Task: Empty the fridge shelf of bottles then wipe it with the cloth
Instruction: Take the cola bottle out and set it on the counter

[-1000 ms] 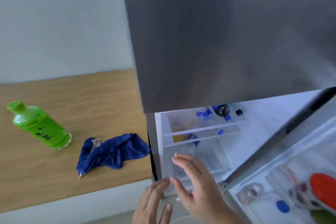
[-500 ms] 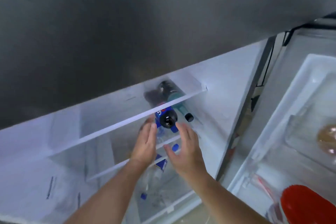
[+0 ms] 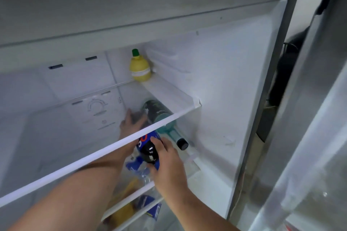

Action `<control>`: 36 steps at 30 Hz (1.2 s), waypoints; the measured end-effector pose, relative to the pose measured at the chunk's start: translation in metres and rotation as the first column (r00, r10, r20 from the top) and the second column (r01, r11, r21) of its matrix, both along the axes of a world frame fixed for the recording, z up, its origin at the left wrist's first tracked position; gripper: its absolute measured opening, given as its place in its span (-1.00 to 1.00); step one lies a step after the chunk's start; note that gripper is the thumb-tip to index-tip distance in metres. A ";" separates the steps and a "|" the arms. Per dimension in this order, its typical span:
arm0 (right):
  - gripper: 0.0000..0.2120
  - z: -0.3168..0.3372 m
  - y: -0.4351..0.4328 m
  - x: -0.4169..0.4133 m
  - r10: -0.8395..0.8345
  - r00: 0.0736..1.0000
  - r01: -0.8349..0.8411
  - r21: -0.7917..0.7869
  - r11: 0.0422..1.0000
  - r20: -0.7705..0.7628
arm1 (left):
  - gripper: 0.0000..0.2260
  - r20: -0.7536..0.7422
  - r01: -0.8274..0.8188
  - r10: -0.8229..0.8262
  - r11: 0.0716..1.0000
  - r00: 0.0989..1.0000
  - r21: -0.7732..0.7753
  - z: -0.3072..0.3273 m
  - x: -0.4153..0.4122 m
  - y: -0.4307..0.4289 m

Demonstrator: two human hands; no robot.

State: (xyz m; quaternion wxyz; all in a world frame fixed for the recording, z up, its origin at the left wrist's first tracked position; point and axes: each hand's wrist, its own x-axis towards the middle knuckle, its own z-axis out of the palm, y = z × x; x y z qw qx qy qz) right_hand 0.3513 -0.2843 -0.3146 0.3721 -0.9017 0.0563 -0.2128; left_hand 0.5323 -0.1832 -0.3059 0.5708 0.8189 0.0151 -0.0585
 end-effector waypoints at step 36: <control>-0.76 0.249 0.064 -0.320 0.065 0.895 -0.162 0.186 0.969 0.441 | -0.74 -0.088 -0.151 0.130 0.944 0.988 -0.294 0.171 -0.457 0.173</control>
